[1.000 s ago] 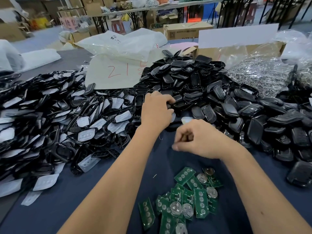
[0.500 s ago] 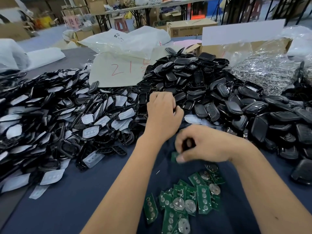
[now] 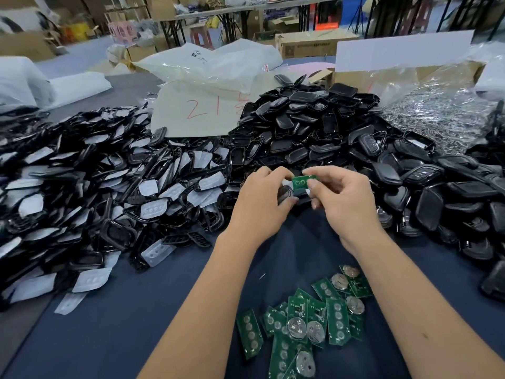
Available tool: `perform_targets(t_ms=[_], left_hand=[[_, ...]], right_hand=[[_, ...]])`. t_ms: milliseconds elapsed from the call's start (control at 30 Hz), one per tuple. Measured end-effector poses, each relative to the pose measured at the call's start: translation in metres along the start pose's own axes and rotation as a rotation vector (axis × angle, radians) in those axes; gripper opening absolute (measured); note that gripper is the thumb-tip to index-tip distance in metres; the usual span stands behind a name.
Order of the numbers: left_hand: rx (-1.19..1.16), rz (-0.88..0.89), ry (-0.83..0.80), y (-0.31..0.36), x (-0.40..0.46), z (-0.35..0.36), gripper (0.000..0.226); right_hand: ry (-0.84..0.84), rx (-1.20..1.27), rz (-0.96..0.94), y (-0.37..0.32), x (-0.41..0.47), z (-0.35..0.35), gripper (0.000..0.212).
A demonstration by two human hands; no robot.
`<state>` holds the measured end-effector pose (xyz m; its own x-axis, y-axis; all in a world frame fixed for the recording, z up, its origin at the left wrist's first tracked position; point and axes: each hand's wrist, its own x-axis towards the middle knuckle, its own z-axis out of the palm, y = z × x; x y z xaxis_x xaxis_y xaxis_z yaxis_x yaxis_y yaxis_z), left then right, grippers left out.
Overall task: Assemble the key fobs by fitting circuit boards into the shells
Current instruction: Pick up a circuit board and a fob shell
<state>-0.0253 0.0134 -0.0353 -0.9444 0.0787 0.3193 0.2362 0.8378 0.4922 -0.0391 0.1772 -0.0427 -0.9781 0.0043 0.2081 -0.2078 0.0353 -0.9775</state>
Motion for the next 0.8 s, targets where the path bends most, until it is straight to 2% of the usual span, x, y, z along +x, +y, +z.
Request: perform_targets(t_ms=[67,200,333,500,567,700,800], left_hand=[[-0.004,-0.038,-0.001,-0.001,-0.001,0.000,0.032],[-0.039,-0.042,0.120,-0.003,-0.002,0.000,0.006],[-0.219,-0.094,0.300,-0.002,0.002,-0.005,0.012],[-0.434,-0.229,0.340,-0.004,0.003,-0.002,0.012],[-0.619,-0.303,0.303,-0.002,0.003,-0.004,0.009],[-1.033,-0.420,0.242,0.008,0.003,-0.009,0.026],[-1.217,-0.473,0.236,0.011,0.003,-0.011,0.024]], right_hand=[[0.060,0.064,0.015,0.001,0.000,0.001,0.012],[0.122,0.128,0.048,0.003,0.001,0.000,0.002],[0.126,0.136,0.052,0.004,0.002,0.001,0.003],[0.114,0.139,0.064,0.004,0.000,0.003,0.009],[0.120,0.166,0.077,0.004,0.000,0.002,0.007],[0.175,0.216,0.091,0.003,0.000,0.001,0.011],[0.188,0.234,0.093,0.001,0.000,0.000,0.015]])
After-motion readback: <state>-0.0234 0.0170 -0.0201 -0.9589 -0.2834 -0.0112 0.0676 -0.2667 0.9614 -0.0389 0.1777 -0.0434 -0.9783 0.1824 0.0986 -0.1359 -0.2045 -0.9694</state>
